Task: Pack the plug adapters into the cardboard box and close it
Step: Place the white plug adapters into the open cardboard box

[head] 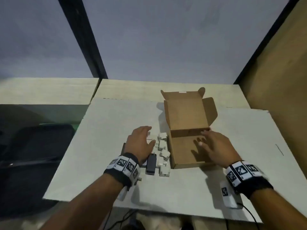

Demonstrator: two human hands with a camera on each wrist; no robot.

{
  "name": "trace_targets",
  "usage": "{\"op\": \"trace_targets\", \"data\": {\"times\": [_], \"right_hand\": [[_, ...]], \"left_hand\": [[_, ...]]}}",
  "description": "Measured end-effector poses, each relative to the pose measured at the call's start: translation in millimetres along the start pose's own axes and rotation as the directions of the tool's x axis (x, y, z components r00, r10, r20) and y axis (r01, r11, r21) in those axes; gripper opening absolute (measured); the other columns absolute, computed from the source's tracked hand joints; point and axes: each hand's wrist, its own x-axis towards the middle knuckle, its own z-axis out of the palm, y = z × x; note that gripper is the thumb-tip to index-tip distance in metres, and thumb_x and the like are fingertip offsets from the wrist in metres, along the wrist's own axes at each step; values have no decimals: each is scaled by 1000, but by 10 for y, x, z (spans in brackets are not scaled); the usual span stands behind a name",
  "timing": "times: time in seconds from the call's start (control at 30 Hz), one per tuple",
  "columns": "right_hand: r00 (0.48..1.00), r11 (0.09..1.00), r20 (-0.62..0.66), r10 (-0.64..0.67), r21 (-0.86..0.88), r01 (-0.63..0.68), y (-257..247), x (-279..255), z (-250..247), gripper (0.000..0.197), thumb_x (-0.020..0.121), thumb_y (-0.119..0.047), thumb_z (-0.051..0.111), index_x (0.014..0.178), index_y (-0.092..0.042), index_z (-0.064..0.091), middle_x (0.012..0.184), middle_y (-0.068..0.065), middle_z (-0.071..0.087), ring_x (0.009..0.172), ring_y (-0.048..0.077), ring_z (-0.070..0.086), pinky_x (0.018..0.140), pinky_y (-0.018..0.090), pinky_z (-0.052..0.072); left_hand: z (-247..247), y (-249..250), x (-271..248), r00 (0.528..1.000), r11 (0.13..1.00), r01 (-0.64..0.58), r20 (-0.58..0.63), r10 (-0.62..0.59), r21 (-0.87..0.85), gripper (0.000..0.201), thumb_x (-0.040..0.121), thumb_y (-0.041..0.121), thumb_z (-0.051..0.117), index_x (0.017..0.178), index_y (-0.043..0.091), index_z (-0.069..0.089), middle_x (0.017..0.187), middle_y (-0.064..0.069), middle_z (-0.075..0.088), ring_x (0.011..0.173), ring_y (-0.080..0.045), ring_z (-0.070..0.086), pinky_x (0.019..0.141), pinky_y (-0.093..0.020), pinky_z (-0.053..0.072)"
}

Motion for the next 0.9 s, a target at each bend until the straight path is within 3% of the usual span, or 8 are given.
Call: {"op": "trace_targets", "data": {"times": [0.13, 0.23, 0.33, 0.53, 0.67, 0.77, 0.83, 0.9], "right_hand": [[997, 987, 71, -42, -152, 52, 190, -38, 220, 58, 102, -52, 44, 154, -26, 40, 166, -4, 30, 157, 16, 16, 127, 41, 6], [996, 982, 48, -76, -172, 83, 258, -44, 364, 82, 91, -73, 19, 154, -26, 40, 168, -5, 25, 158, 15, 8, 126, 40, 4], [994, 980, -3, -108, -170, 106, 255, -38, 416, 96, 80, -73, -1, 152, -28, 44, 168, -6, 26, 158, 13, 5, 126, 38, 2], [990, 970, 32, -137, -199, 140, 214, -56, 391, 66, 102, -63, 17, 150, -29, 46, 169, -6, 22, 158, 12, -3, 126, 37, -1], [985, 966, 79, -151, -199, 164, 222, -64, 346, 77, 89, -63, 11, 150, -32, 45, 169, -8, 21, 157, 10, -6, 126, 37, 1], [983, 958, 86, -160, -226, 175, 243, -30, 348, 69, 95, -61, 14, 149, -33, 47, 168, -9, 24, 157, 10, -7, 126, 37, 2], [985, 953, 79, -151, -253, 166, 241, -24, 365, 58, 102, -56, 19, 148, -34, 48, 167, -9, 27, 157, 12, -8, 126, 35, -1], [983, 939, 101, -151, -295, 175, 208, -44, 358, 58, 105, -52, 15, 148, -32, 47, 165, -6, 32, 158, 14, -4, 123, 30, -15]], "left_hand": [[126, -51, 186, 996, 996, 47, 72, -53, 79, 60, 87, 42, 59, 142, 24, 42, 148, 4, 40, 128, -21, 48, 104, -40, 42], [170, -76, 291, 981, 994, 60, 178, -76, 95, 59, 86, 39, 64, 140, 23, 47, 142, 1, 47, 124, -21, 52, 104, -40, 43], [131, -88, 377, 984, 997, 14, 177, -28, 78, 54, 84, 28, 69, 135, 21, 52, 133, -1, 54, 120, -20, 54, 103, -35, 44], [44, -6, 407, 980, 973, -113, 185, 76, 200, 44, 83, 27, 72, 125, 22, 61, 119, -1, 58, 108, -18, 57, 90, -28, 47], [-33, 47, 400, 978, 957, -172, 155, 138, 236, 27, 86, 21, 65, 114, 21, 68, 117, -1, 63, 104, -15, 59, 86, -24, 45], [-154, 155, 336, 976, 958, -209, 107, 191, 194, 28, 89, 21, 65, 117, 20, 67, 120, 1, 64, 93, -10, 55, 82, -20, 40], [-221, 254, 255, 968, 958, -251, 40, 248, 136, 29, 89, 21, 64, 118, 20, 67, 121, 3, 64, 85, -6, 52, 79, -17, 38], [-280, 391, 159, 949, 948, -311, -24, 313, 60, 27, 90, 22, 64, 117, 23, 67, 116, 8, 64, 78, 0, 54, 73, -12, 37]]}}
